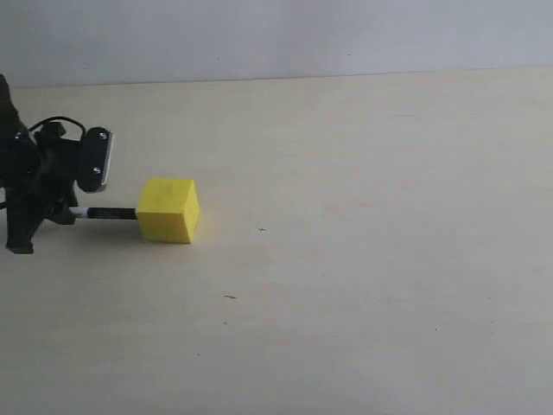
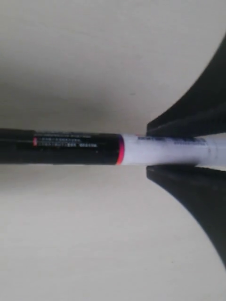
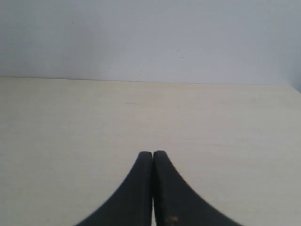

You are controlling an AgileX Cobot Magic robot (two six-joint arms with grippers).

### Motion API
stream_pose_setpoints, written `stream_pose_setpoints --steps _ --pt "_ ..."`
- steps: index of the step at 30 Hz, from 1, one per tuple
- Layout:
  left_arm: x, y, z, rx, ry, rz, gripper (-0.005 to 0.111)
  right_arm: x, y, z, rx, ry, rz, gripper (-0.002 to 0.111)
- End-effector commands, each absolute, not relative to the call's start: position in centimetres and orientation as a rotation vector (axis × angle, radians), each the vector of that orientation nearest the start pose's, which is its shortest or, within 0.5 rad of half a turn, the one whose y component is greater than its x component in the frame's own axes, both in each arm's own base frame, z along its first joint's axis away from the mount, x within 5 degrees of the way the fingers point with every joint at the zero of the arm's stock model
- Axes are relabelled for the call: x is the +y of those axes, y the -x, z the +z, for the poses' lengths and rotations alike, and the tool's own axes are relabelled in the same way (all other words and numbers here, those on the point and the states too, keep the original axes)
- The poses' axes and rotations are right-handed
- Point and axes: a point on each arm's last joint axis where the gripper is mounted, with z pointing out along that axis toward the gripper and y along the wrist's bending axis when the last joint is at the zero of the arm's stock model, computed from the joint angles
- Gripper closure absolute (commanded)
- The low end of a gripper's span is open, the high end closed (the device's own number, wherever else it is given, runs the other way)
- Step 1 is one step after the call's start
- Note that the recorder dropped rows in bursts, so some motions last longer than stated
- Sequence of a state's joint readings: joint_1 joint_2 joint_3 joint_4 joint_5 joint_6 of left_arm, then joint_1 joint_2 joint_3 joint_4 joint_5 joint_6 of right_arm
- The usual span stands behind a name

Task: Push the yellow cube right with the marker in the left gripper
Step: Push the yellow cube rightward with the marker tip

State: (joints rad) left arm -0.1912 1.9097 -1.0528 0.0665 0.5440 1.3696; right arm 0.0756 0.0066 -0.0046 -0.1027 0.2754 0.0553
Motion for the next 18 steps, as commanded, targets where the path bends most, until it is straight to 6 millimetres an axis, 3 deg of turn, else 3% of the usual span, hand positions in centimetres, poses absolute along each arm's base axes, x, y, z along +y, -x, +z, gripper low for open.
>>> stream_pose_setpoints --steps 1,10,14,18 --pt "-8.3 -34.2 13.6 -2.293 2.424 -0.267 0.107 0.1 -5.5 18.9 1.748 0.083 -0.007 0.108" --pt "-5.9 -33.9 13.5 -2.362 2.232 -0.177 0.107 0.1 -5.5 18.9 1.748 0.083 -0.007 0.108" --pt "-7.7 -33.8 13.5 -2.352 2.296 -0.181 0.107 0.1 -5.5 18.9 1.748 0.083 -0.007 0.108" --pt "-11.4 -33.3 13.6 -2.29 2.444 -0.196 0.107 0.1 -5.5 18.9 1.748 0.083 -0.007 0.108"
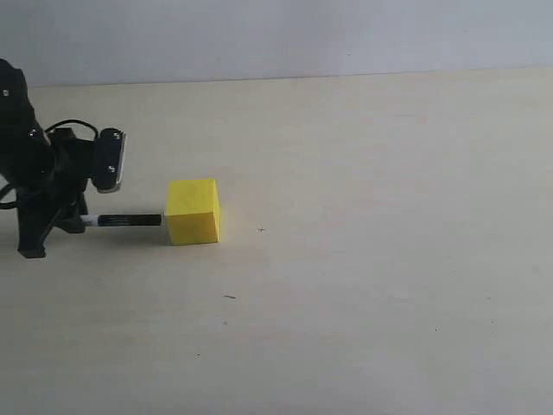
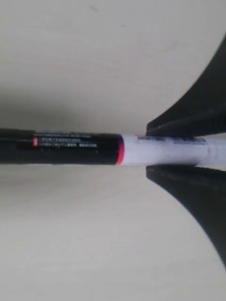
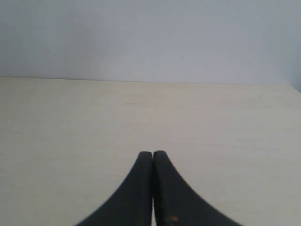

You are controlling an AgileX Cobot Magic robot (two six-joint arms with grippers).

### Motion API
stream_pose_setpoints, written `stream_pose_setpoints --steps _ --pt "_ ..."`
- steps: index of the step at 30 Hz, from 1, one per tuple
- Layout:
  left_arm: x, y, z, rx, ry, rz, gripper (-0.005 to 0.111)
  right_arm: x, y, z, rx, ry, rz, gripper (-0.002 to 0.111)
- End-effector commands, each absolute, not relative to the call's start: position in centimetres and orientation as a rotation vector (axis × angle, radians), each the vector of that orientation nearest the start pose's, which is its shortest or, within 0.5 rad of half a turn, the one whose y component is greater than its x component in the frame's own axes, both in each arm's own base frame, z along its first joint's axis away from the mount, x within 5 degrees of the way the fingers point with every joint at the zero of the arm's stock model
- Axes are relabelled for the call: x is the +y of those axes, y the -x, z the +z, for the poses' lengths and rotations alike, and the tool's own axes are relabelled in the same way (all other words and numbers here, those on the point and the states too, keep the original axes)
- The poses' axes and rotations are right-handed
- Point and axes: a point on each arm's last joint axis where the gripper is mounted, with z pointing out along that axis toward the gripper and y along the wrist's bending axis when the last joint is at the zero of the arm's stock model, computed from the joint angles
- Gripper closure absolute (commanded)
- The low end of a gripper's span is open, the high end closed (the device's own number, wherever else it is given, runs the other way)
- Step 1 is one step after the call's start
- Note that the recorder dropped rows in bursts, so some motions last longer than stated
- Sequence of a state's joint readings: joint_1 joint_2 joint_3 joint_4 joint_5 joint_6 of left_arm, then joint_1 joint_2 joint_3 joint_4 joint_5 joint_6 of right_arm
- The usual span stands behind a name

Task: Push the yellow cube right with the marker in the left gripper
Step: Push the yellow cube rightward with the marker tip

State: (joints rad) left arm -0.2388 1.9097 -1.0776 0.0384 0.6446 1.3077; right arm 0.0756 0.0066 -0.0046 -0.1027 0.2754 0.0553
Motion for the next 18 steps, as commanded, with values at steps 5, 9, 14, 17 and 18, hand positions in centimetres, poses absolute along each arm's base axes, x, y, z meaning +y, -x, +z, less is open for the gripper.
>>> stream_pose_setpoints --steps 5,9,14,17,18 --pt "-12.1 -33.0 13.6 -2.223 2.488 -0.215 0.107 0.1 -5.5 18.9 1.748 0.083 -0.007 0.108" --pt "-11.0 -33.2 13.6 -2.251 2.433 -0.202 0.107 0.1 -5.5 18.9 1.748 0.083 -0.007 0.108" --pt "-10.9 -33.5 13.6 -2.275 2.446 -0.228 0.107 0.1 -5.5 18.9 1.748 0.083 -0.007 0.108" --pt "-12.5 -33.9 13.8 -2.361 2.505 -0.248 0.107 0.1 -5.5 18.9 1.748 0.083 -0.007 0.108" --pt "-13.3 -33.7 13.9 -2.366 2.531 -0.243 0.107 0.1 -5.5 18.9 1.748 0.083 -0.007 0.108"
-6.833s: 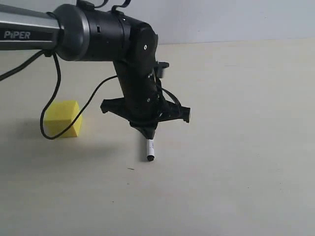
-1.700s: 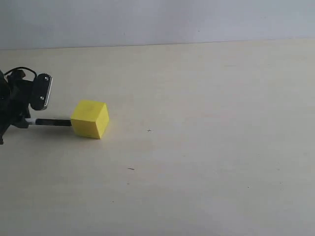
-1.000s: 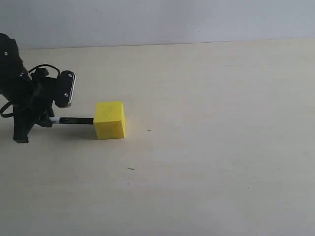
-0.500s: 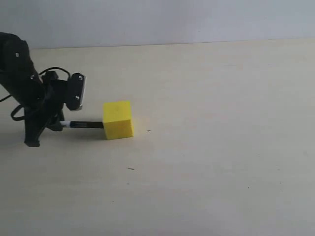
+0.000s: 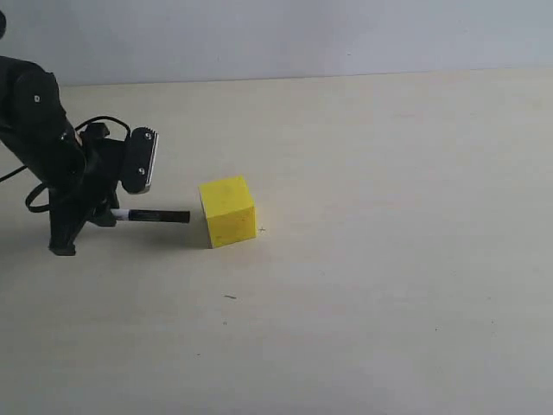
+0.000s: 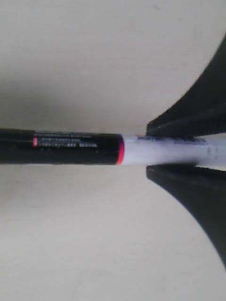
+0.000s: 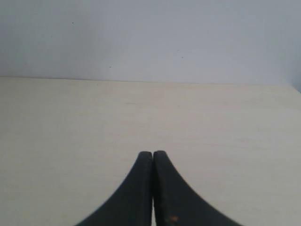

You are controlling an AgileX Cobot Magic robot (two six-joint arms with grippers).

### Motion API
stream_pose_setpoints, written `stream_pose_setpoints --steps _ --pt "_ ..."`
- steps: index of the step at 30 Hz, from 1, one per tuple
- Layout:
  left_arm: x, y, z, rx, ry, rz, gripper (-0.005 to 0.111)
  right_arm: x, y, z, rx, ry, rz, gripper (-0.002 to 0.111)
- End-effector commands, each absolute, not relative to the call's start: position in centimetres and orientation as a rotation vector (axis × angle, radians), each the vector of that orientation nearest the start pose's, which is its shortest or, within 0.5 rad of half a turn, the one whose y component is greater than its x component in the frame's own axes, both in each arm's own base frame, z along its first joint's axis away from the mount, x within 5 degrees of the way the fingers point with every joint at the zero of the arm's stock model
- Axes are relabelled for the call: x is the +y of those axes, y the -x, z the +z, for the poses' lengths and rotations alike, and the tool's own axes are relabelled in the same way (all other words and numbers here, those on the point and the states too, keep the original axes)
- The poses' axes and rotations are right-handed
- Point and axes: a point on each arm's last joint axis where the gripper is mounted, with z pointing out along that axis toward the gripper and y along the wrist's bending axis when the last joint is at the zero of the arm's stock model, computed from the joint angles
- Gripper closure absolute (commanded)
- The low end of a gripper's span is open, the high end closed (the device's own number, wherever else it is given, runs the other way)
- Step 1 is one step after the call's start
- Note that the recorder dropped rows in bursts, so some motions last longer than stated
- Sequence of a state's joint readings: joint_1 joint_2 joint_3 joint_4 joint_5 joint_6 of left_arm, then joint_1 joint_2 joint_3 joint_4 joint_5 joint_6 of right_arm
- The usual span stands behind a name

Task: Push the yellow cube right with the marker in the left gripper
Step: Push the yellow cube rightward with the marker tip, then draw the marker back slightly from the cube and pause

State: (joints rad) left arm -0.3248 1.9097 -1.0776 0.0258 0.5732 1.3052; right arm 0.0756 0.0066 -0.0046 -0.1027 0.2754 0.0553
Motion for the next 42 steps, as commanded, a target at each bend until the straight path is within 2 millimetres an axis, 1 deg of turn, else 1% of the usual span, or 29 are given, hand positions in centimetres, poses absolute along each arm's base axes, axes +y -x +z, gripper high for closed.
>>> stream_pose_setpoints --steps 1,3,5,11,15,18,22,24,27,38,39,42 --pt "-13.9 -33.5 13.9 -2.348 2.559 -0.244 0.107 0.1 -5.5 18.9 1.748 0.083 -0.007 0.108" --pt "-14.5 -33.2 13.9 -2.302 2.589 -0.246 0.107 0.1 -5.5 18.9 1.748 0.083 -0.007 0.108" --pt "-14.4 -33.1 13.9 -2.273 2.59 -0.25 0.107 0.1 -5.5 18.9 1.748 0.083 -0.007 0.108" --pt "-12.6 -33.3 13.7 -2.298 2.495 -0.211 0.107 0.1 -5.5 18.9 1.748 0.083 -0.007 0.108" --pt "-12.4 -33.4 13.7 -2.308 2.491 -0.217 0.107 0.1 -5.5 18.9 1.748 0.083 -0.007 0.108" --pt "-13.3 -33.2 13.7 -2.288 2.53 -0.222 0.107 0.1 -5.5 18.9 1.748 0.083 -0.007 0.108" --pt "-15.3 -32.3 13.7 -2.214 2.602 -0.207 0.107 0.1 -5.5 18.9 1.748 0.083 -0.007 0.108" --pt "-15.8 -32.1 13.8 -2.193 2.623 -0.208 0.107 0.1 -5.5 18.9 1.748 0.083 -0.007 0.108" --pt "-15.8 -32.1 13.8 -2.198 2.623 -0.21 0.107 0.1 -5.5 18.9 1.748 0.083 -0.007 0.108" --pt "-14.5 -32.6 13.7 -2.239 2.56 -0.201 0.107 0.1 -5.5 18.9 1.748 0.083 -0.007 0.108" --pt "-14.5 -32.6 13.7 -2.257 2.546 -0.198 0.107 0.1 -5.5 18.9 1.748 0.083 -0.007 0.108" --pt "-14.2 -32.8 13.7 -2.385 2.447 -0.19 0.107 0.1 -5.5 18.9 1.748 0.083 -0.007 0.108"
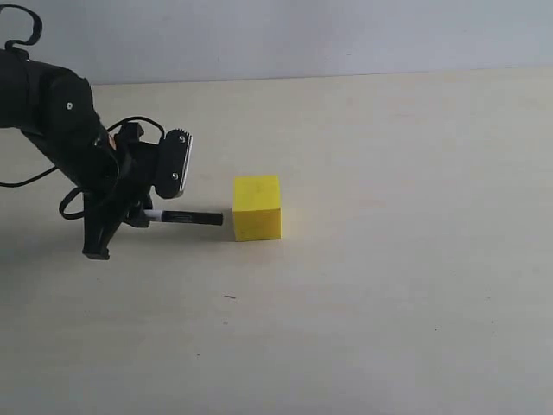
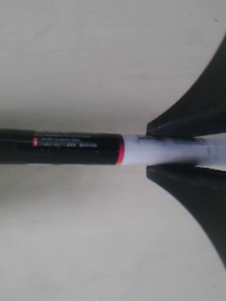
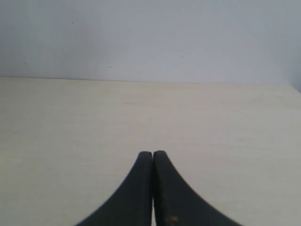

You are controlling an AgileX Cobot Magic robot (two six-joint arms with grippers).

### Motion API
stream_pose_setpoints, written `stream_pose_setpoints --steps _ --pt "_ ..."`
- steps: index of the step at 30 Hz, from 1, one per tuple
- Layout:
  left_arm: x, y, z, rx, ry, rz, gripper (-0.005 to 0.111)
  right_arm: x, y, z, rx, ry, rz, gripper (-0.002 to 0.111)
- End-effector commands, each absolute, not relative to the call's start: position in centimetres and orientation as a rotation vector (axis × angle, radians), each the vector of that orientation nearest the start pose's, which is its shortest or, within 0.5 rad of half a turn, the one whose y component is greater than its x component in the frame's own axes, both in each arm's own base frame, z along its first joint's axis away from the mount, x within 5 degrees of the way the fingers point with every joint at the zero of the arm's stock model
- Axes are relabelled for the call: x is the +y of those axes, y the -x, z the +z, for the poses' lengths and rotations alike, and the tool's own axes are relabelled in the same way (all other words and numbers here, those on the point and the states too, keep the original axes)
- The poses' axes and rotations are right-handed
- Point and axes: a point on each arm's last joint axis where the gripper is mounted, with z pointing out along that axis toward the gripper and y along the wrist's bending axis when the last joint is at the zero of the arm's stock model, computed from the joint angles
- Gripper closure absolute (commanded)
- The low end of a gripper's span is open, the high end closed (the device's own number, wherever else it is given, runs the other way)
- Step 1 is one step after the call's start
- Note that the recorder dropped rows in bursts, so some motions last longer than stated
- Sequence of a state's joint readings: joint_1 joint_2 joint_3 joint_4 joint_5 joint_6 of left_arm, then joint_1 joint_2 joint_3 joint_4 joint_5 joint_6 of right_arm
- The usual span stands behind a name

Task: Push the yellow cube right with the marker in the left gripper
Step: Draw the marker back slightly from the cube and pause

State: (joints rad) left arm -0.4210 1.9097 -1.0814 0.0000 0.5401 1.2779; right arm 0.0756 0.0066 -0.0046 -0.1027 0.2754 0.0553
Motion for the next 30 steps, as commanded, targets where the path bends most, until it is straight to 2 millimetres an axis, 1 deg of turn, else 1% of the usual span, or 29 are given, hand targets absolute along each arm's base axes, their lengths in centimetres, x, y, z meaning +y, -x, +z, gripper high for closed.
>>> stream_pose_setpoints --steps 1,4,8,13,26,30 --pt "-14.1 -32.9 13.7 -2.414 2.425 -0.19 0.107 0.1 -5.5 18.9 1.748 0.083 -0.007 0.108" --pt "-13.2 -33.3 13.7 -2.488 2.35 -0.188 0.107 0.1 -5.5 18.9 1.748 0.083 -0.007 0.108" --pt "-11.8 -33.5 13.7 -2.516 2.28 -0.177 0.107 0.1 -5.5 18.9 1.748 0.083 -0.007 0.108" --pt "-10.5 -33.9 13.7 -2.554 2.227 -0.181 0.107 0.1 -5.5 18.9 1.748 0.083 -0.007 0.108" --pt "-10.3 -34.0 13.7 -2.525 2.246 -0.208 0.107 0.1 -5.5 18.9 1.748 0.083 -0.007 0.108" --pt "-10.3 -33.9 13.6 -2.537 2.22 -0.197 0.107 0.1 -5.5 18.9 1.748 0.083 -0.007 0.108"
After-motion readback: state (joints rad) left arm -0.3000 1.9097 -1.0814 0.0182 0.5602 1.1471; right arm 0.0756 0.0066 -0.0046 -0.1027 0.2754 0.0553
